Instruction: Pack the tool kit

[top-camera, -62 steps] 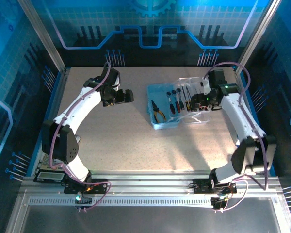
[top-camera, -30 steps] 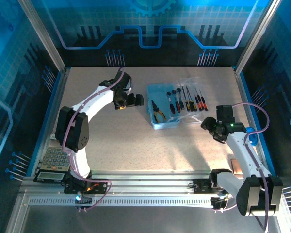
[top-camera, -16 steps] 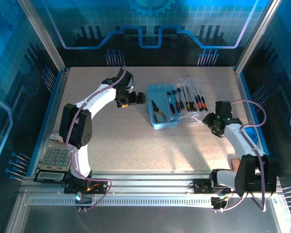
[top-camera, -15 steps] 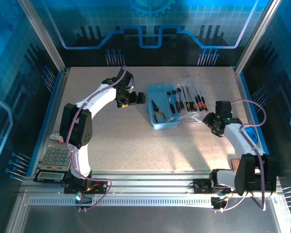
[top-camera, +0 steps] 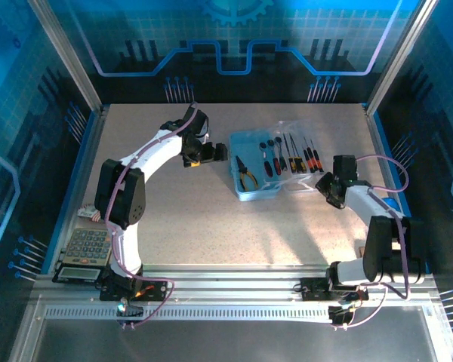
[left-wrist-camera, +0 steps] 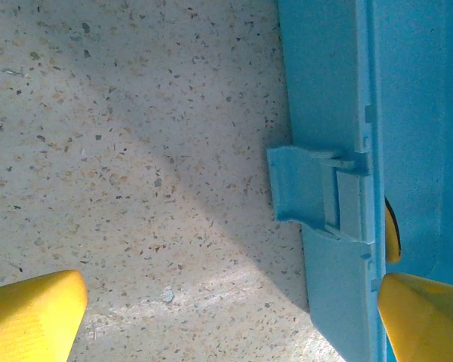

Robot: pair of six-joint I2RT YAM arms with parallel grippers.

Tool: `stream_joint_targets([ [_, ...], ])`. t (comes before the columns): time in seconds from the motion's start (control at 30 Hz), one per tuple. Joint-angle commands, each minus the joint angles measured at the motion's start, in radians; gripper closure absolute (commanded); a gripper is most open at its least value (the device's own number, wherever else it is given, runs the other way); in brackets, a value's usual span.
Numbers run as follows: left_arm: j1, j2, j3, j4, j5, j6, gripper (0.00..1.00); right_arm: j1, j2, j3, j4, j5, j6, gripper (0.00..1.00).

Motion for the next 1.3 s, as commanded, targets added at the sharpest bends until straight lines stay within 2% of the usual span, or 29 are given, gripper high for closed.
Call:
stream_joint_targets([
  [0.0,-0.004,0.017,0.029,-0.031,0.027,0.006,0.01,-0.009,0.025,-0.018,0.047,-0.023,0.024,0.63],
  [0.23,-0.004,0.024,0.028,-0.035,0.025,0.009,0.01,0.012,0.084,-0.006,0.070,-0.031,0.033,0.77],
  [0.43,-0.003,0.038,0.023,-0.035,0.025,0.011,0.01,0.027,0.104,0.012,0.070,-0.021,0.039,1.00],
  [0.57,-0.004,0.054,0.024,-0.034,0.027,0.014,0.01,0.041,0.086,0.038,0.035,0.001,0.018,1.00],
  [0.97,0.001,0.145,0.059,-0.022,0.032,0.009,0.01,0.143,-0.047,0.163,-0.118,0.175,-0.082,1.00],
  [1.27,0.004,0.209,0.108,-0.015,0.041,0.003,0.01,0.274,-0.098,0.264,-0.206,0.299,-0.161,1.00],
])
